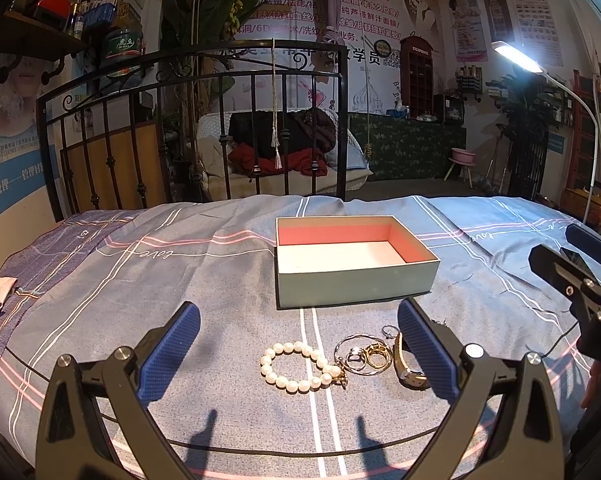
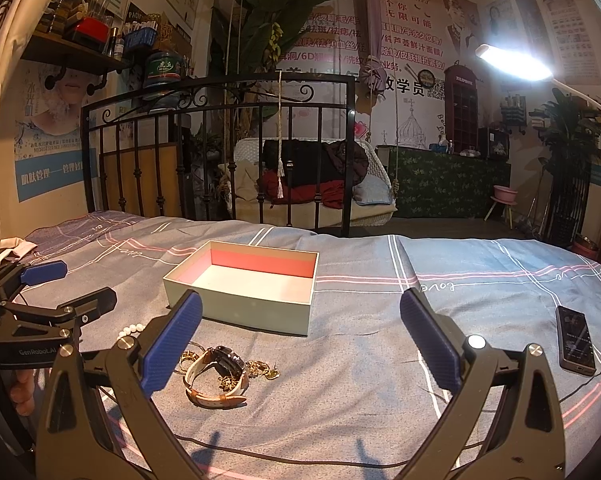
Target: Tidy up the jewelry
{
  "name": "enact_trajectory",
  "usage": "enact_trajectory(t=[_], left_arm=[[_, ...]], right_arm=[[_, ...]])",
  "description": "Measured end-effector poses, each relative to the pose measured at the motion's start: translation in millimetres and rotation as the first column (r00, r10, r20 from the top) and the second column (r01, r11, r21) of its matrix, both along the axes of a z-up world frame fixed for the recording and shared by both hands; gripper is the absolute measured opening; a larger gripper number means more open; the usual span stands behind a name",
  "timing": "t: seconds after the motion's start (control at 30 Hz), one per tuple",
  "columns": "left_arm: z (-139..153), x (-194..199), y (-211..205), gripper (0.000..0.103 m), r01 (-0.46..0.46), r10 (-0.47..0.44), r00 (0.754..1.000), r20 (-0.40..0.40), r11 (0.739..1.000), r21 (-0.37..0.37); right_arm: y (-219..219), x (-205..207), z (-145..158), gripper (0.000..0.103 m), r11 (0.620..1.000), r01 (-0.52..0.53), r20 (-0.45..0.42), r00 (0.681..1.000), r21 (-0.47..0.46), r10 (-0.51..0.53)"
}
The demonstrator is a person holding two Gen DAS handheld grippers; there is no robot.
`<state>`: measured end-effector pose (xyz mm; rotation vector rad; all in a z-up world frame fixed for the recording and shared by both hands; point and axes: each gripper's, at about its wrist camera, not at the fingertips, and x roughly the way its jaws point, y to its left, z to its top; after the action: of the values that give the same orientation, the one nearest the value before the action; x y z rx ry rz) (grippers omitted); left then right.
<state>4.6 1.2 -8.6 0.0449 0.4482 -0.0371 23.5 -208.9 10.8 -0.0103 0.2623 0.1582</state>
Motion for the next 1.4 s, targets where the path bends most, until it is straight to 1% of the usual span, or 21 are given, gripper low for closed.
enact_trajectory(t=[0.3,0.37,0.43,0.5,0.57,0.63,0.7,0.77,0.87,0.9,0.93,1.0,1.03,1.07,1.1,1.13,1.17,1.27,1.33,1.37,1.4], left_arm=[[-1,4,-2,0.097,0.004,-0.004,1.000,-0.014,1.000,-0.009],[-3,7,-1,0.097,0.013,-0.014,0.999,-0.033,1.000,-0.016],[-6,13,0,0.097,0.022,-0.024,0.996,-0.089,0.999,-0.024],[-13,21,4,0.097,0.024,-0.029,0.984,-0.176,0.999,-0.028],[-20,27,8,0.097,0.025,-0.030,0.968,-0.248,0.999,-0.023],[-25,30,13,0.097,0.034,-0.040,0.954,-0.297,0.999,-0.026],[-32,35,17,0.097,0.017,-0.021,0.941,-0.337,1.000,-0.016],[-36,42,23,0.097,0.014,-0.025,0.930,-0.366,0.999,-0.033],[-42,56,28,0.094,0.011,-0.042,0.908,-0.418,0.997,-0.076],[-43,60,30,0.088,0.009,-0.046,0.902,-0.429,0.996,-0.087],[-43,62,31,0.086,0.011,-0.050,0.902,-0.429,0.996,-0.092],[-43,66,33,0.085,0.007,-0.046,0.900,-0.433,0.996,-0.092],[-44,70,34,0.082,0.005,-0.044,0.895,-0.443,0.996,-0.089],[-46,73,35,0.079,0.006,-0.045,0.888,-0.457,0.996,-0.086],[-49,75,35,0.072,0.006,-0.045,0.880,-0.473,0.996,-0.083],[-52,79,36,0.066,0.005,-0.048,0.872,-0.487,0.996,-0.088],[-55,81,37,0.064,0.000,-0.045,0.866,-0.497,0.996,-0.090],[-57,85,40,0.062,-0.013,-0.038,0.861,-0.507,0.995,-0.098],[-59,86,39,0.062,-0.019,-0.031,0.856,-0.516,0.996,-0.091],[-60,86,38,0.061,-0.018,-0.028,0.854,-0.520,0.996,-0.084],[-60,86,37,0.061,-0.014,-0.027,0.852,-0.523,0.997,-0.076]], right_arm=[[-3,4,-5,0.098,1.000,0.000,-0.014,1.000,-0.003,0.000],[-4,7,-7,0.098,1.000,-0.002,-0.027,1.000,-0.007,0.002],[-4,12,-9,0.098,1.000,-0.017,-0.061,0.998,-0.014,0.016],[-4,23,-13,0.098,0.999,-0.029,-0.131,0.991,-0.024,0.025],[-3,33,-20,0.097,0.998,-0.047,-0.196,0.980,-0.032,0.040],[-2,42,-26,0.098,0.997,-0.063,-0.236,0.970,-0.042,0.051],[1,49,-32,0.097,0.996,-0.074,-0.263,0.963,-0.057,0.056],[4,57,-37,0.097,0.994,-0.085,-0.292,0.954,-0.065,0.062],[7,68,-45,0.097,0.993,-0.103,-0.339,0.938,-0.059,0.077],[7,70,-46,0.097,0.992,-0.109,-0.350,0.933,-0.059,0.082],[8,73,-49,0.097,0.991,-0.119,-0.361,0.928,-0.056,0.091],[9,75,-49,0.097,0.990,-0.134,-0.379,0.919,-0.050,0.105],[11,76,-51,0.096,0.988,-0.144,-0.387,0.915,-0.048,0.114],[14,79,-52,0.092,0.987,-0.156,-0.399,0.908,-0.046,0.125],[17,81,-54,0.087,0.985,-0.168,-0.410,0.902,-0.044,0.135],[21,83,-55,0.086,0.983,-0.177,-0.420,0.896,-0.043,0.143],[24,84,-57,0.082,0.981,-0.189,-0.429,0.890,-0.040,0.154],[34,85,-62,0.080,0.975,-0.218,-0.452,0.874,-0.036,0.179],[39,85,-65,0.070,0.972,-0.231,-0.471,0.862,-0.036,0.187],[40,86,-67,0.061,0.971,-0.234,-0.482,0.856,-0.036,0.189],[41,86,-69,0.057,0.971,-0.237,-0.493,0.849,-0.034,0.190]])
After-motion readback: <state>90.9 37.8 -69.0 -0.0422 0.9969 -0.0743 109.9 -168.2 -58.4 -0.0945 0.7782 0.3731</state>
